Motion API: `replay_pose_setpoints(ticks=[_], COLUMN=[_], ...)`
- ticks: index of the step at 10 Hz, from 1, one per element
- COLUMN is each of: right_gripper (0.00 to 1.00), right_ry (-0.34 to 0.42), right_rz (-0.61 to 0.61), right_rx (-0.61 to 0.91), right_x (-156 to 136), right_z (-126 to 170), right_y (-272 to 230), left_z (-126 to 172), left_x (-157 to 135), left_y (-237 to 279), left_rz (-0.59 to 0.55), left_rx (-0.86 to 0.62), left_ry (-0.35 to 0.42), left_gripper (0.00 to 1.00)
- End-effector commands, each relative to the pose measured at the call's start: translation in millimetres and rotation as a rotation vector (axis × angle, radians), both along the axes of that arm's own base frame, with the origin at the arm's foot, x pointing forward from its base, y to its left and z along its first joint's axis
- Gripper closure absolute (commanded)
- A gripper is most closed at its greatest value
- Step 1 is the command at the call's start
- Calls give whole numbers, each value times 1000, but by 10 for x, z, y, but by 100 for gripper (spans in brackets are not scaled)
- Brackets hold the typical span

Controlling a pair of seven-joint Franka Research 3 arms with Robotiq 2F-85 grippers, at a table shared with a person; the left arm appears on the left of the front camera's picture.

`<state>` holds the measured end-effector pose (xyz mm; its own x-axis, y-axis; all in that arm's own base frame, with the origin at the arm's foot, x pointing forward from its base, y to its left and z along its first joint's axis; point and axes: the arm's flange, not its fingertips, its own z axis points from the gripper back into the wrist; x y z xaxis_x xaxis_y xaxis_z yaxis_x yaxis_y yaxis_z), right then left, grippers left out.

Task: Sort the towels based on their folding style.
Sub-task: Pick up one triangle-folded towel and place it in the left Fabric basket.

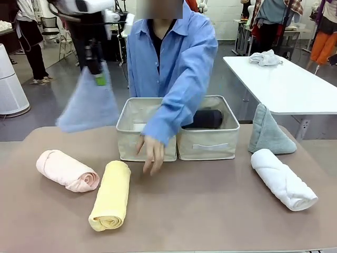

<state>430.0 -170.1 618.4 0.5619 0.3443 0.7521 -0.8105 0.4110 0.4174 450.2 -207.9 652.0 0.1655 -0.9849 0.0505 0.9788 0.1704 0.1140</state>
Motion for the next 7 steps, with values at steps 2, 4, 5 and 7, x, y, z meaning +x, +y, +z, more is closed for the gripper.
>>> replay_pose_setpoints(ticks=[2, 4, 5, 7], right_gripper=[0, 0, 0, 0], right_ry=[-8, -8, -8, -8], right_rz=[-1, -1, -1, -1], right_rx=[19, 19, 19, 19], right_x=[8, 8, 8, 8], right_z=[7, 7, 7, 7], right_y=[6, 6, 6, 6], left_z=[168, 39, 22, 24], left_x=[-983, -1162, -1245, -1304], left_y=[1558, 1722, 1801, 1914], left_rz=[127, 176, 197, 217], left_rx=[-14, -47, -64, -76], left_ry=[-12, -25, -41, -60], left_gripper=[85, 85, 85, 85])
